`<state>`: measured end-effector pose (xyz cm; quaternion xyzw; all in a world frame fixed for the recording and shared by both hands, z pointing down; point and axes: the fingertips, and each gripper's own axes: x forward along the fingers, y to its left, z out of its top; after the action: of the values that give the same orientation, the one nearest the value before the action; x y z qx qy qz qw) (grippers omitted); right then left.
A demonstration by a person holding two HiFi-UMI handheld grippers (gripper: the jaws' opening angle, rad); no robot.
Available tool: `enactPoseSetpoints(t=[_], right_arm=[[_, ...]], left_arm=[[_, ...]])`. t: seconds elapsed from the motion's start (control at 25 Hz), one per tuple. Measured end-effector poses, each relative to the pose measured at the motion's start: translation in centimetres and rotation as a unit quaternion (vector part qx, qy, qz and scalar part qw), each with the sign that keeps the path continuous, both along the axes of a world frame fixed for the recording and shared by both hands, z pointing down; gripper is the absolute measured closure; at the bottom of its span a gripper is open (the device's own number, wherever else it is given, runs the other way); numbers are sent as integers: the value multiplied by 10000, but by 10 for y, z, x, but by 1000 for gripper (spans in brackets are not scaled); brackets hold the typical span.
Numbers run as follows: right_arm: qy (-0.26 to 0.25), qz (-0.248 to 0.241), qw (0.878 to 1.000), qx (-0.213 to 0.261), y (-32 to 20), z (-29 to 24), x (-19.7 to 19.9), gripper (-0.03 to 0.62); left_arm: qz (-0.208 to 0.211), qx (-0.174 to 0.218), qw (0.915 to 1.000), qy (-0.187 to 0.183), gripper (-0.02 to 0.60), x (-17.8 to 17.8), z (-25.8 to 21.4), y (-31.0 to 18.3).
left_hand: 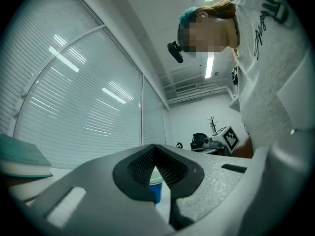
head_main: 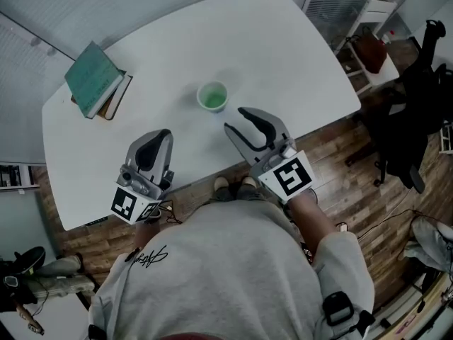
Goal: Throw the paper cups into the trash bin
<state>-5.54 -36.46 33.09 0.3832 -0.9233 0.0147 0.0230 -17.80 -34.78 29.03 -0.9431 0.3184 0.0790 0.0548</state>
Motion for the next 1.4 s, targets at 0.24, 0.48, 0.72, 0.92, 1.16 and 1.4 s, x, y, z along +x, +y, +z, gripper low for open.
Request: enactPoseSetpoints(t=[0.24,0.48,0.72,0.92,1.16,1.4], right_arm=[[127,66,9996,-228,-15,14,3,341],[336,151,9987,-341,-28,32,-2,307],[559,230,9965,-582,-37,49,-4,283],[676,271,9952,-655,-46,54,-10,278],[834,308,9933,-736,-59,60,-20,278],[1008,322,9902,-914,-66,71,-30,278]], left_arm=[[35,54,10000,-75,588,9,-2,-8],[-48,28,10000,-50,588,3,-1,-8],[-116,9,9999,-64,588,1,0,-9],[-178,32,9998,-85,588,-1,-1,-9],[-179,45,9998,-37,588,-8,-1,-13],[-219,-16,9997,-47,588,-17,1,-10]])
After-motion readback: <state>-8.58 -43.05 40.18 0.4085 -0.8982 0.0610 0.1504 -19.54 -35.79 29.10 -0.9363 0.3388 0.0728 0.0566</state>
